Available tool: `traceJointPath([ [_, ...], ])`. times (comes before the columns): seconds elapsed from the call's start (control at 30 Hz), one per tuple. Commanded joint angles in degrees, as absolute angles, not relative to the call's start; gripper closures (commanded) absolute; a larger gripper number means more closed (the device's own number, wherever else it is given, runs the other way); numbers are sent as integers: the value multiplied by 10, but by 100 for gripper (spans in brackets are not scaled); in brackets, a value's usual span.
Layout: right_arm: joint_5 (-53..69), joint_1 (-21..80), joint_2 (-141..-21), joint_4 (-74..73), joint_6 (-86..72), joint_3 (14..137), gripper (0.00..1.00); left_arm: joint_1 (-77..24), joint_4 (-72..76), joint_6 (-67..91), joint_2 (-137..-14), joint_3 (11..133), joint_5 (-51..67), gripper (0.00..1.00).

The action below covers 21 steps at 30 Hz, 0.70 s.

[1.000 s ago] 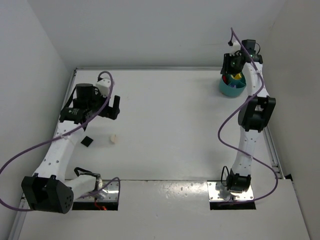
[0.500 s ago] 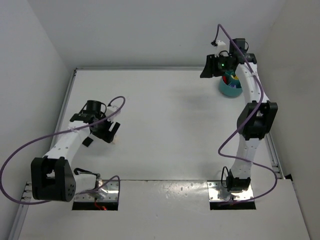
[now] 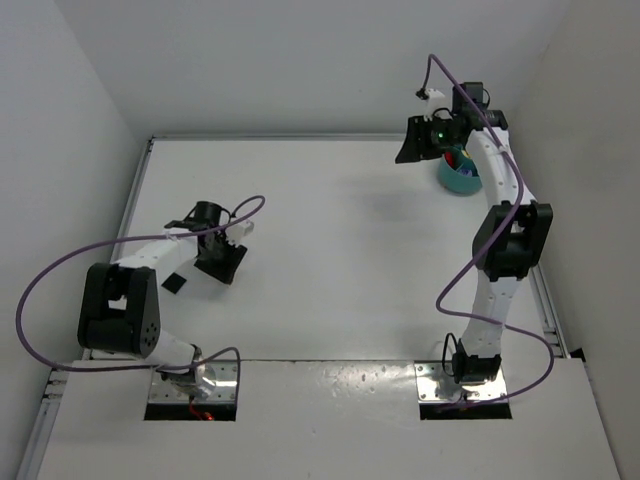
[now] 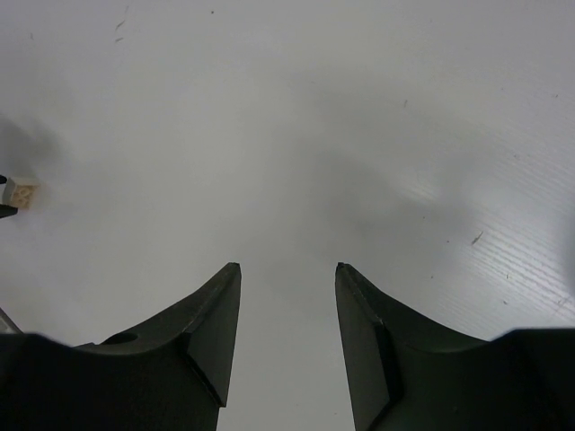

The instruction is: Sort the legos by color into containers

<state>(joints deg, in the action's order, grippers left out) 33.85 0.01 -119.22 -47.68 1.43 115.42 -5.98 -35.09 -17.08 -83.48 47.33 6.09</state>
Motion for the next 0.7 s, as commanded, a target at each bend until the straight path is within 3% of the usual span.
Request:
traceJointPath([
  [0.0, 346, 5, -1154, -467, 14, 1156, 53, -65, -330, -158, -859, 491, 55, 46],
  [0.17, 346, 11, -1149, -467, 8, 1151, 53, -65, -314, -158, -882, 497, 55, 58],
  [0.27, 362, 11, -1143, -461, -13, 1137, 53, -65, -314, -158, -882, 497, 67, 80],
  [0.33, 415, 16, -1108, -435, -44, 1075, 53, -65, -314, -170, -854, 497, 96, 89],
  [0.53, 611, 54, -1026, -387, -73, 902, 53, -44, -294, -191, -681, 515, 356, 90],
  [0.67, 672, 86, -998, -385, -12, 872, 52, -56, -313, -161, -672, 569, 471, 88],
])
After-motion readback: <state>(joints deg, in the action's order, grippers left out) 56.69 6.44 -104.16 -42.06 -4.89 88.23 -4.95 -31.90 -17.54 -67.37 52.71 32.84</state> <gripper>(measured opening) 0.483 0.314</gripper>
